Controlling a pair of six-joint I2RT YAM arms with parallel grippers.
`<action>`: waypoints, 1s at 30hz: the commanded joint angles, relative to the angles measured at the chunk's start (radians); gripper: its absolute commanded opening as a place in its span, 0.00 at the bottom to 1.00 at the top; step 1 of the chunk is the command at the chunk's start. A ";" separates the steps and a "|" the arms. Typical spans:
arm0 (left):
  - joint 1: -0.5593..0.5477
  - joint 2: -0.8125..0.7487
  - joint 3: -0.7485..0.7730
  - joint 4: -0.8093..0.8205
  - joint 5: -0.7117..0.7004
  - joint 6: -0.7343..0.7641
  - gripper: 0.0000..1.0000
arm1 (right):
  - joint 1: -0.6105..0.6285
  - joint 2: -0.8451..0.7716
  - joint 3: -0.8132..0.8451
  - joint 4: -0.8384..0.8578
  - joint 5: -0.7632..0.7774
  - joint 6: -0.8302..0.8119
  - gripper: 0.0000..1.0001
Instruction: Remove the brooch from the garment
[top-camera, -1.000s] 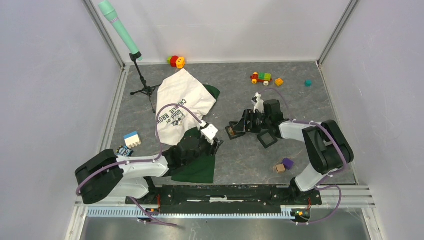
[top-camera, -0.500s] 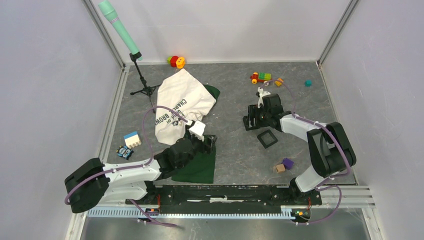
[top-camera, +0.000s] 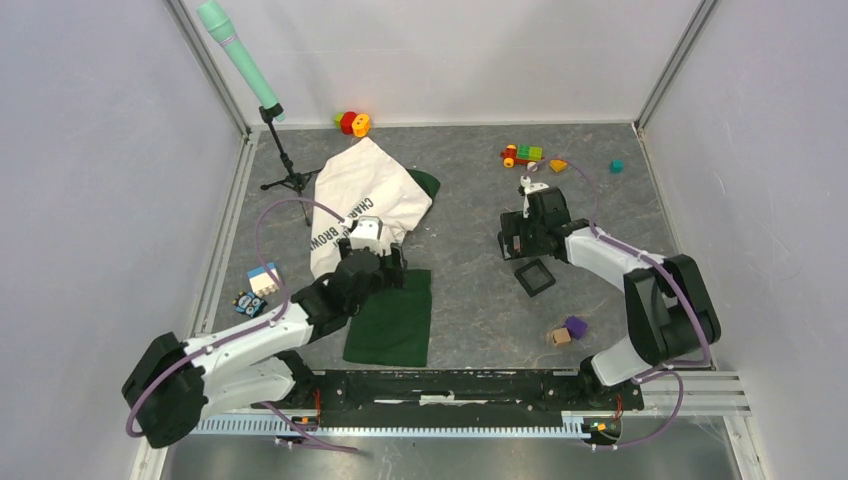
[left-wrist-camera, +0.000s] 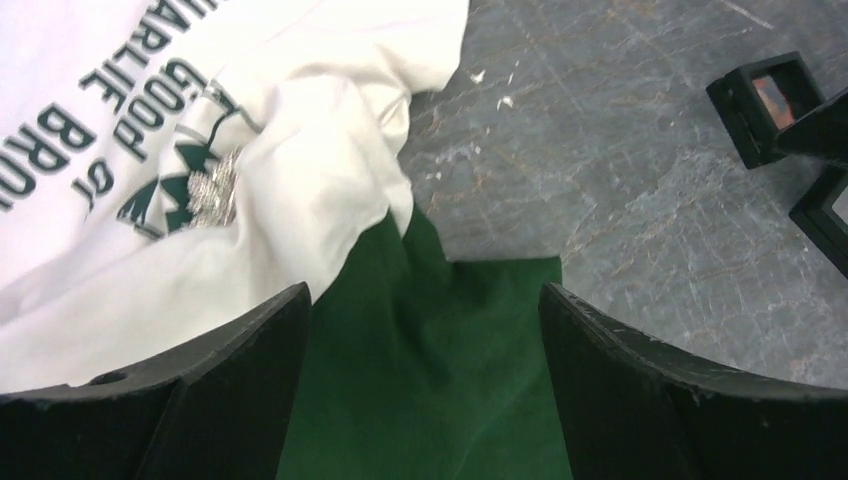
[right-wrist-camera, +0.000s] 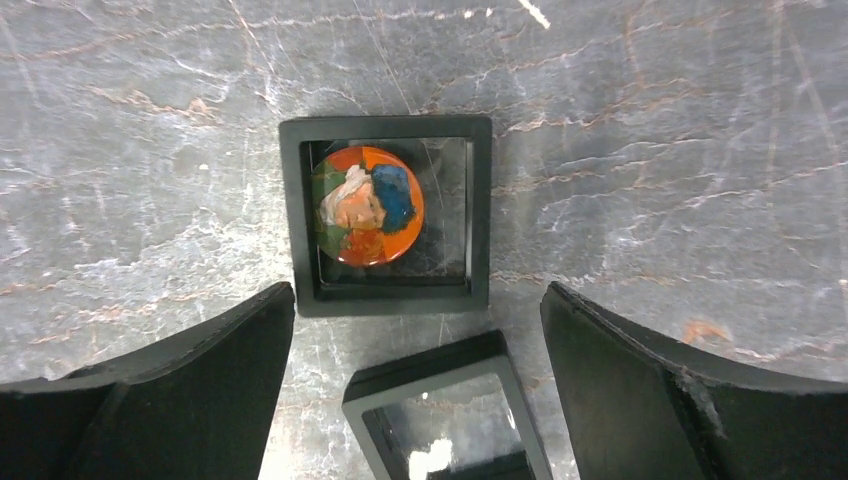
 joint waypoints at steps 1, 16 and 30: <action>0.023 -0.094 0.033 -0.216 0.000 -0.130 0.88 | -0.004 -0.112 0.027 -0.015 0.024 -0.019 0.97; 0.068 0.146 0.123 -0.275 0.304 -0.177 0.02 | 0.037 -0.383 -0.139 0.107 -0.199 -0.010 0.89; -0.253 0.227 0.283 -0.212 0.429 -0.267 0.64 | 0.035 -0.432 -0.221 0.214 -0.387 0.021 0.89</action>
